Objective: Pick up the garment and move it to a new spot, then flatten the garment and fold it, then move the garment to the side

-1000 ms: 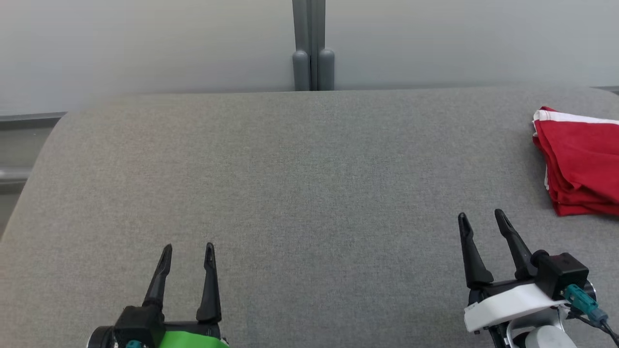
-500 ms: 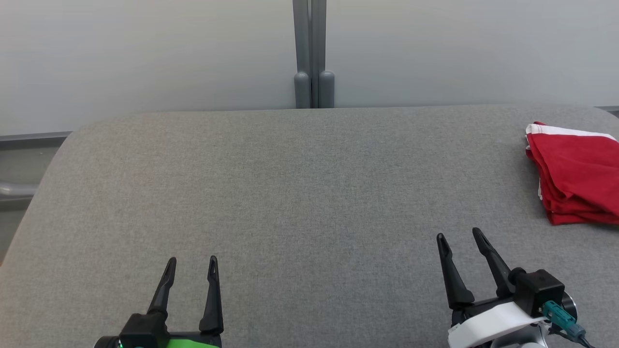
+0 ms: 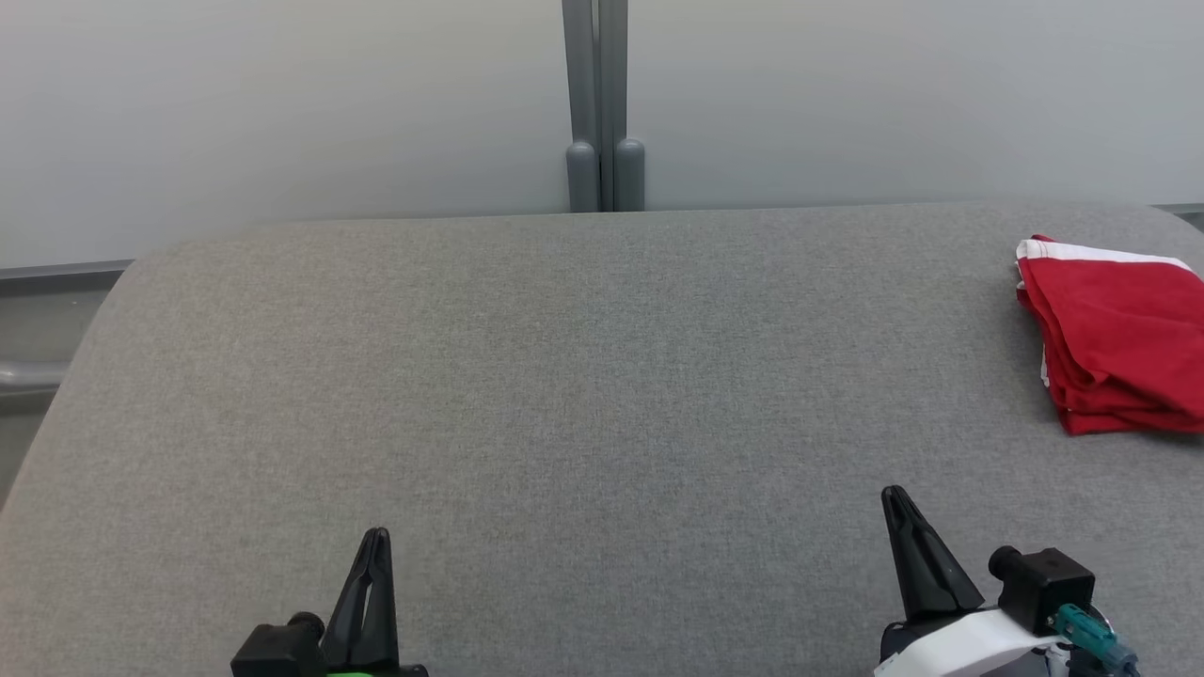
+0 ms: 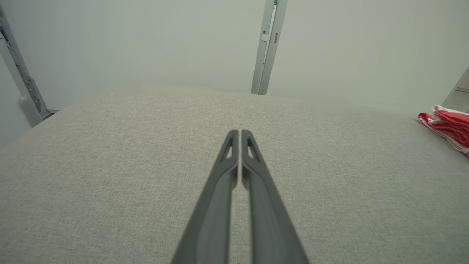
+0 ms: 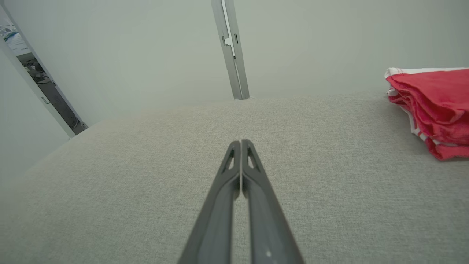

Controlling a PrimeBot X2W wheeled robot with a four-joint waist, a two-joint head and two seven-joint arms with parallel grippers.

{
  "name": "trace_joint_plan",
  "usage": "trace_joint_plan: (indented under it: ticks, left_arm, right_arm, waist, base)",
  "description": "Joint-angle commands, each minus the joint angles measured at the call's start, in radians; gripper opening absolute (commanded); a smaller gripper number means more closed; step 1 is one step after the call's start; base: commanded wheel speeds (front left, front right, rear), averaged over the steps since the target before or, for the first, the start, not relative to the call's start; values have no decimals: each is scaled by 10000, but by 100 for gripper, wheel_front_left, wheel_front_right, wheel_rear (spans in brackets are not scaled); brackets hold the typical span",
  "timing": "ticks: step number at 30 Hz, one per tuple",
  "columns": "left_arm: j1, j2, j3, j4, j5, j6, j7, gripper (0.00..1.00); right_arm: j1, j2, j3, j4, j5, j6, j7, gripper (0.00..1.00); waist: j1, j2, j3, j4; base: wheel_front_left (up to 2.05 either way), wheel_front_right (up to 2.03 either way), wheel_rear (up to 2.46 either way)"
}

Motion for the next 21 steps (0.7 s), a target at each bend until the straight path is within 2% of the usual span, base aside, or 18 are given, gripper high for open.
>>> trace_joint_plan:
  ticks: [1, 21]
  left_arm:
    - [-154, 52, 80, -137, -496, -51, 79, 0]
    - [-770, 242, 541, 213, -4090, -414, 807, 0]
  right_arm:
    - [-175, -32, -75, -125, 507, -1, 78, 0]
    - [-643, -115, -500, 109, 4016, -3, 825, 0]
  waist:
    - [1, 0, 5, -2]
    - [1, 0, 65, -48]
  base:
    - [0, 0, 0]
    - [0, 0, 0]
